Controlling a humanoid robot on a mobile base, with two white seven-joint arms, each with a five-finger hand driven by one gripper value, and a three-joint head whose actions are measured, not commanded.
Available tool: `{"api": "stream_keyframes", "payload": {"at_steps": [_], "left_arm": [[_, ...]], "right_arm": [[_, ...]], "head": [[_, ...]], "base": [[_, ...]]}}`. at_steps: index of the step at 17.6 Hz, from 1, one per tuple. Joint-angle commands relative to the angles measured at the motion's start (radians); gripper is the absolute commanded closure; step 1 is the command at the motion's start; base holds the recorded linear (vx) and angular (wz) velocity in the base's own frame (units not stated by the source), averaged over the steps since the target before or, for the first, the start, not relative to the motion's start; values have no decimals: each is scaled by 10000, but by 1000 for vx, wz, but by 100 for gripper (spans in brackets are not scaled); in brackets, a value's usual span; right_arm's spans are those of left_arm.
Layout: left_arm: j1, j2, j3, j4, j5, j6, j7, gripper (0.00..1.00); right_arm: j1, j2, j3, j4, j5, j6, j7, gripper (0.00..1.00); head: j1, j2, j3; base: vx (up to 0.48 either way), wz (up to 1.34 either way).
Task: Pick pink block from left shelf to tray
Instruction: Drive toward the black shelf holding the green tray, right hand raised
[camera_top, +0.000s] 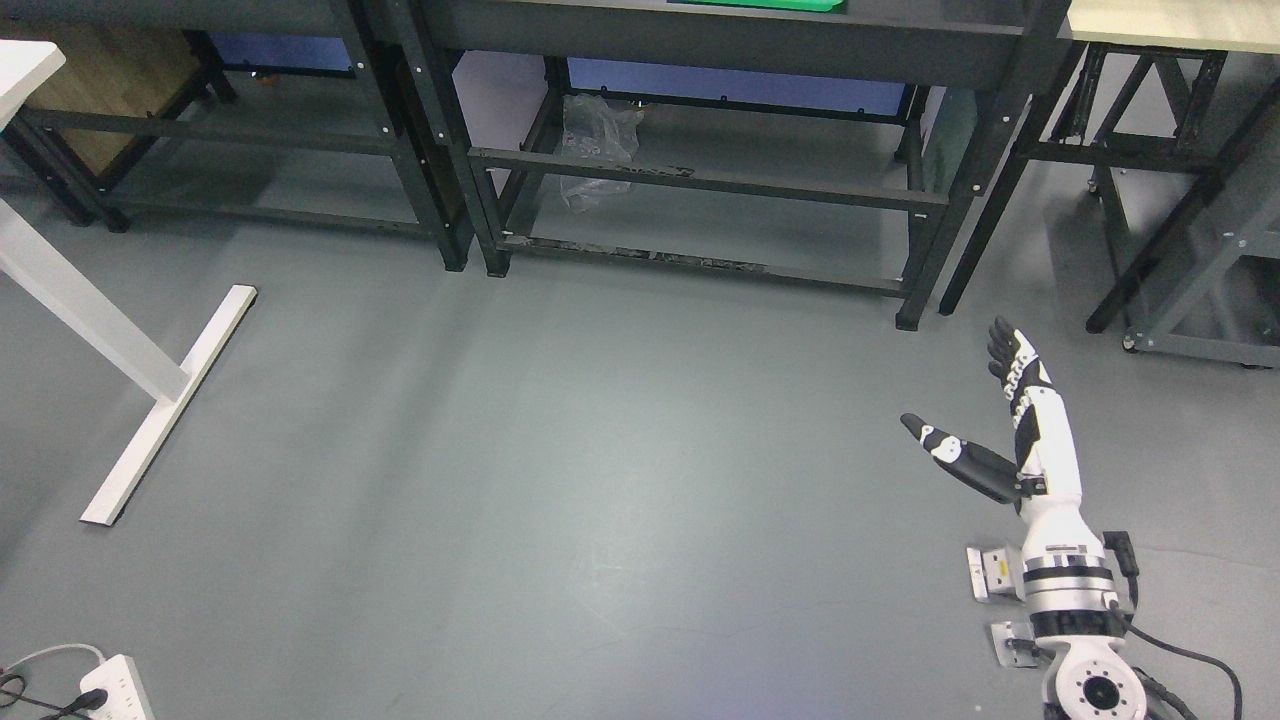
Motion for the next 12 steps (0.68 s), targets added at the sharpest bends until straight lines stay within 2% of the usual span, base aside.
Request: {"api": "stream_keyframes", "payload": {"at_steps": [1, 3, 5, 8, 10, 12], "left_arm": [[-231, 175, 0, -175, -15, -6, 1, 0], [-231, 175, 0, -175, 0, -6, 1, 0], [-231, 175, 0, -175, -15, -6, 1, 0], [-231, 175, 0, -175, -15, -6, 1, 0], [-231, 175, 0, -175, -15, -6, 1, 0], [-231, 175, 0, -175, -15, -6, 1, 0]], "right_arm": [[-89, -269, -141, -8, 3669, 27, -592, 5], [-90, -284, -110, -8, 5865, 27, -764, 5], [-59, -284, -110, -39, 7251, 12, -810, 5], [-74, -498, -125, -161, 7717, -34, -810, 4], [-59, -514, -125, -177, 7701, -110, -795, 0], [-28, -499, -125, -177, 7701, -598, -795, 0]], "head": [[0, 0, 0], [0, 0, 0], [0, 0, 0], [0, 0, 0], [0, 0, 0], [0, 0, 0]], "base": [[30, 0], [67, 0], [107, 0], [147, -2], [185, -6], [208, -4]]}}
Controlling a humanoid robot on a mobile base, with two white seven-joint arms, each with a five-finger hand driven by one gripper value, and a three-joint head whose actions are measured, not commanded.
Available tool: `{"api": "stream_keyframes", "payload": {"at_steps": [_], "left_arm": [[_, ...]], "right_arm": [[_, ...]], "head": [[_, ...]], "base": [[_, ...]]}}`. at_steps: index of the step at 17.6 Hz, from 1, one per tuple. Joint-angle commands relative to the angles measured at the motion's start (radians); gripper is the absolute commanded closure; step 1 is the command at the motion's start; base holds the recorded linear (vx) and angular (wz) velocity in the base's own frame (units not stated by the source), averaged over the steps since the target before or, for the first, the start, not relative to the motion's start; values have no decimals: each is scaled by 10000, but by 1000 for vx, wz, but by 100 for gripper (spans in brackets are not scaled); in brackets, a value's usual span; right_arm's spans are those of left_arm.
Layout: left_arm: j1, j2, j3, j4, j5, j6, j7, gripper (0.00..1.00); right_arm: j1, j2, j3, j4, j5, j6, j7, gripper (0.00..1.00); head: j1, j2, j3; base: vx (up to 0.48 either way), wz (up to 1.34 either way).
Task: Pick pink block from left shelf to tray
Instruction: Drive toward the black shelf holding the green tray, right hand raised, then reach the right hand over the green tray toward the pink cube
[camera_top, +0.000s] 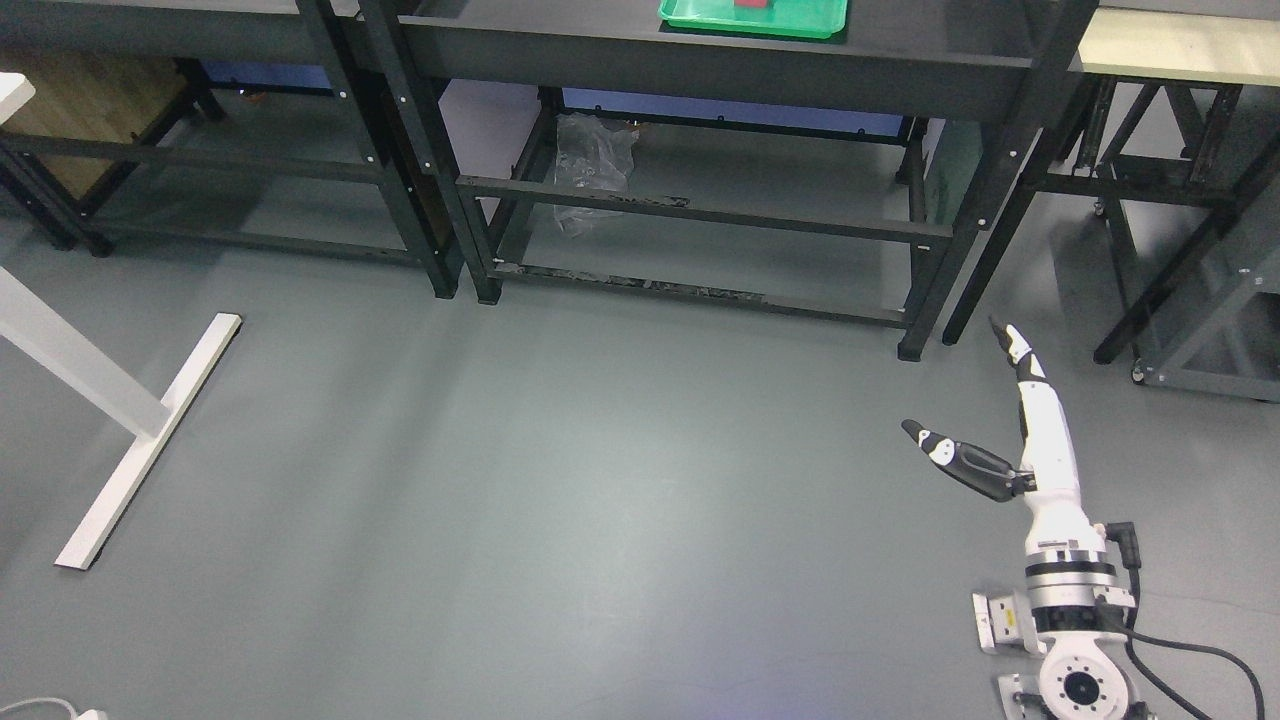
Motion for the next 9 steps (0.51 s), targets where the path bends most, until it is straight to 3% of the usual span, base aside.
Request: {"api": "stream_keyframes", "payload": {"at_steps": [1, 6, 9], "left_arm": [[-230, 175, 0, -175, -15, -6, 1, 0], [-230, 175, 0, -175, -15, -6, 1, 0], [-230, 175, 0, -175, -15, -6, 1, 0]], "right_arm": [[-29, -312, -208, -107, 4485, -555, 30, 1], [-182, -480, -254, -107, 4850, -510, 30, 5], [-427, -465, -208, -107, 7452, -479, -428, 8]], "head": [[0, 0, 0], [0, 0, 0], [0, 0, 0]], "base": [[230, 0], [226, -5], [228, -26]]}}
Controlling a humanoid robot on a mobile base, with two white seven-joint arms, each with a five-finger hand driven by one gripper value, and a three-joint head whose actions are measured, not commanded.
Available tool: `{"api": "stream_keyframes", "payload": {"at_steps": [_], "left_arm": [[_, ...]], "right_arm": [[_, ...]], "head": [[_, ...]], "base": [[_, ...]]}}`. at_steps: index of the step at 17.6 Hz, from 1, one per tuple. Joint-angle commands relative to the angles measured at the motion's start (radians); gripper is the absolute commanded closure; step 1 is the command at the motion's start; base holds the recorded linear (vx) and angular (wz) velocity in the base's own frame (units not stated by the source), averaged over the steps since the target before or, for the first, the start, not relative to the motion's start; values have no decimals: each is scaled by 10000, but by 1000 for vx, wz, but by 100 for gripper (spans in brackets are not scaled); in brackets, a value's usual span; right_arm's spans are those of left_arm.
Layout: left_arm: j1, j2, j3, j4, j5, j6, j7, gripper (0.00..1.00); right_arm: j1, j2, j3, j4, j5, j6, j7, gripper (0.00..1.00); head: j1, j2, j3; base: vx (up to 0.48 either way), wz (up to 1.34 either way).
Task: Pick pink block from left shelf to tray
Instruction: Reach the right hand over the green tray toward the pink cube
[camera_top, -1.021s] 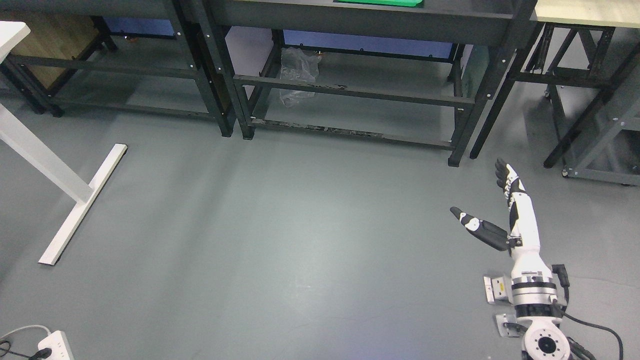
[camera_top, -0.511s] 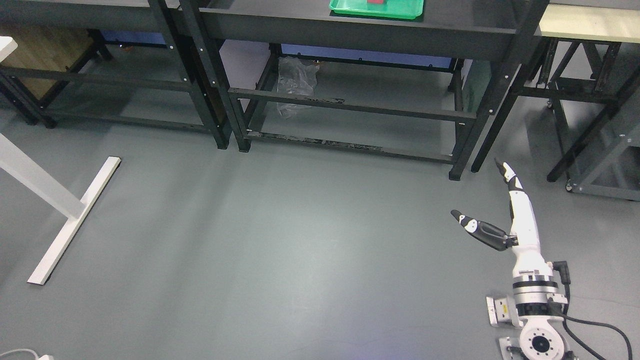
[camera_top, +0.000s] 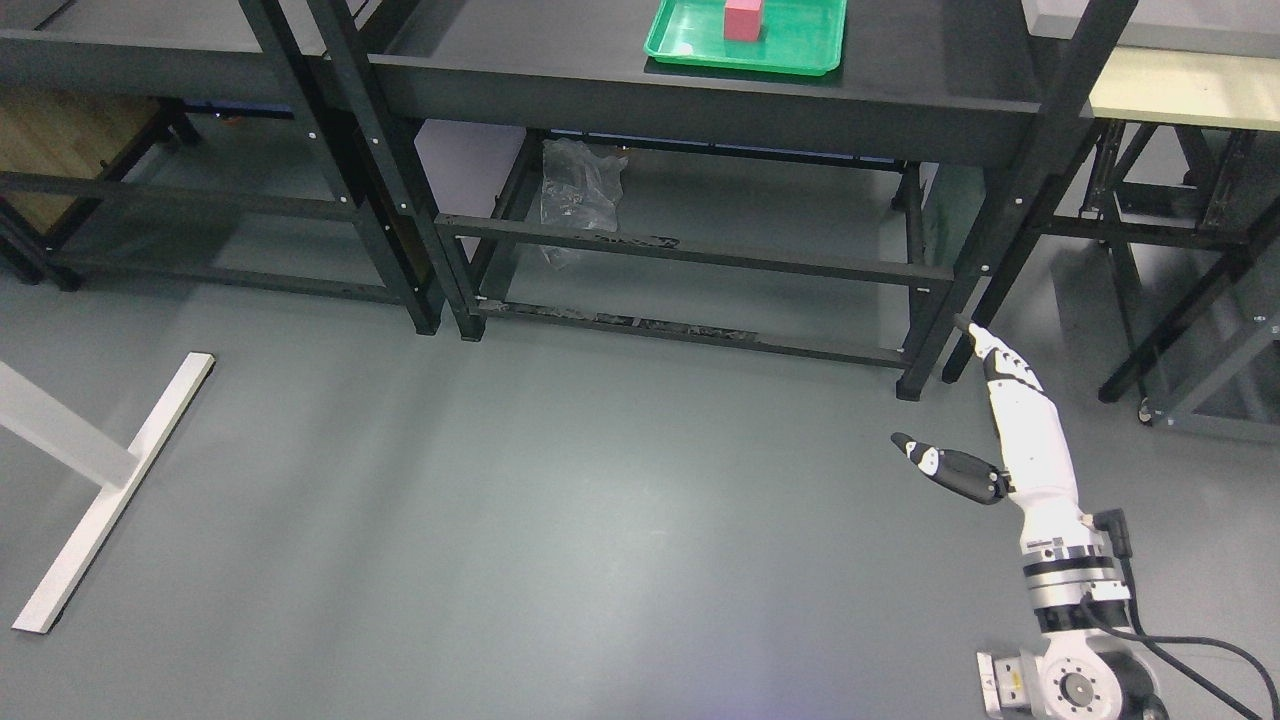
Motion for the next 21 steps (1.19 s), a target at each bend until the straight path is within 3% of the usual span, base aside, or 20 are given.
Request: {"api": "stream_keyframes", "payload": {"at_steps": [1, 6, 21], "left_arm": [[-229, 174, 0, -174, -15, -6, 0, 0], [-229, 174, 0, -174, -15, -6, 0, 0], [-229, 174, 0, -174, -15, -6, 0, 0]], "right_arm": [[-263, -170, -228, -43, 5277, 83, -395, 8], [-431, 259, -244, -74, 5020, 376, -426, 8], [-570, 270, -213, -59, 4497, 375, -426, 7]], "head": [[0, 0, 0], [0, 0, 0], [0, 0, 0]], "base": [[228, 0], [174, 139], [252, 134]]}}
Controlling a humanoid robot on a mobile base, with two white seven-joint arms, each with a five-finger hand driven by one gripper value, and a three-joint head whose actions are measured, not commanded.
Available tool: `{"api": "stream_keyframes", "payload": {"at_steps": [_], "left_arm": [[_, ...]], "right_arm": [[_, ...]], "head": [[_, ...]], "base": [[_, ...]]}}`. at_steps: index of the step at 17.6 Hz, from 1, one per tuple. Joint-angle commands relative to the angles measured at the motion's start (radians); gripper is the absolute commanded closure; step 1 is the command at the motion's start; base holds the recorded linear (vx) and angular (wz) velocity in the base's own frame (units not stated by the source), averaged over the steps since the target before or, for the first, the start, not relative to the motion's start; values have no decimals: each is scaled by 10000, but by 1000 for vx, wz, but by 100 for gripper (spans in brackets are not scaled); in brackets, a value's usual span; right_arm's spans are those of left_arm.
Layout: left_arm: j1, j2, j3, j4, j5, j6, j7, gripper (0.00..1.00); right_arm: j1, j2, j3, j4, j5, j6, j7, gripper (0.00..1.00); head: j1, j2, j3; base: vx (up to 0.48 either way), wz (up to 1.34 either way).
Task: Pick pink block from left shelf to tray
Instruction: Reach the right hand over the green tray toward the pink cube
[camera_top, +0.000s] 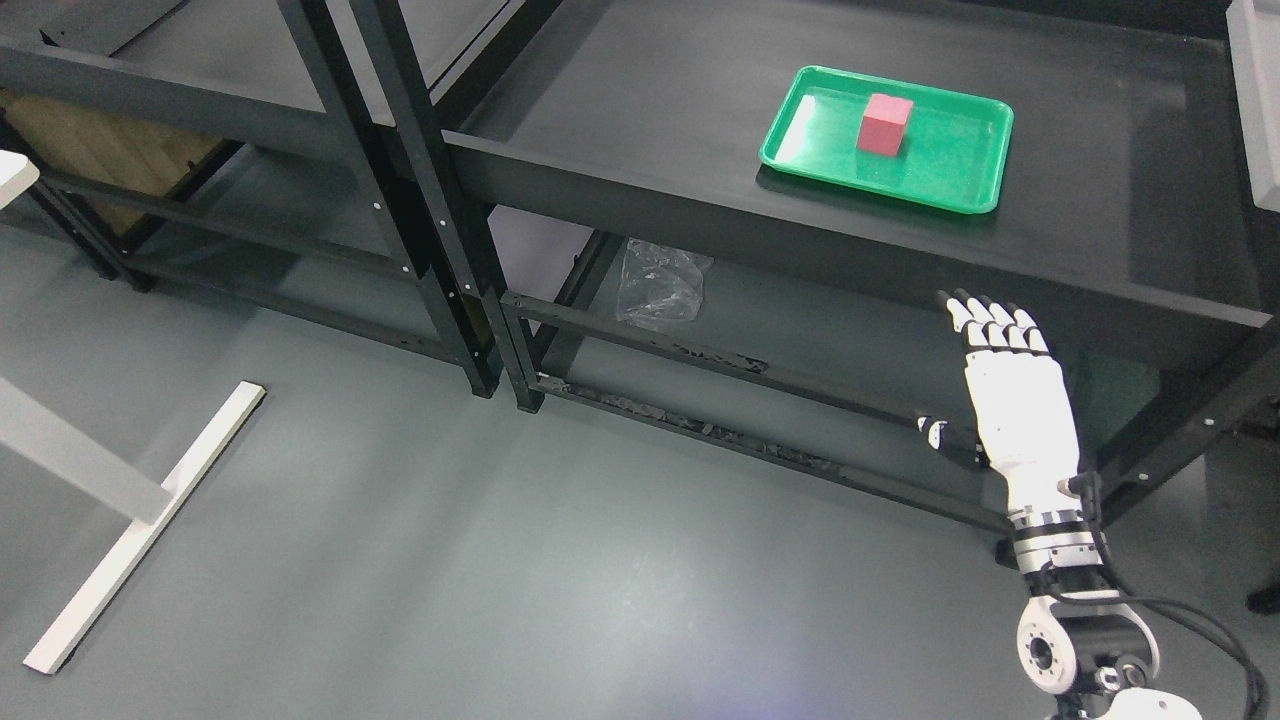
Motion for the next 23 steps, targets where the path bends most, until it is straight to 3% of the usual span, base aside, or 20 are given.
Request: {"api": "stream_keyframes", "payload": {"at_steps": [1, 23], "left_arm": [[-230, 175, 0, -175, -15, -6, 1, 0], [-230, 175, 0, -175, -15, -6, 1, 0]], "right_arm": [[37, -90, -228, 0, 137, -22, -3, 7], [68, -90, -90, 76, -170, 24, 411, 6]], "head": [[0, 0, 0], [0, 0, 0]], "base": [[291, 4], [309, -14]]}}
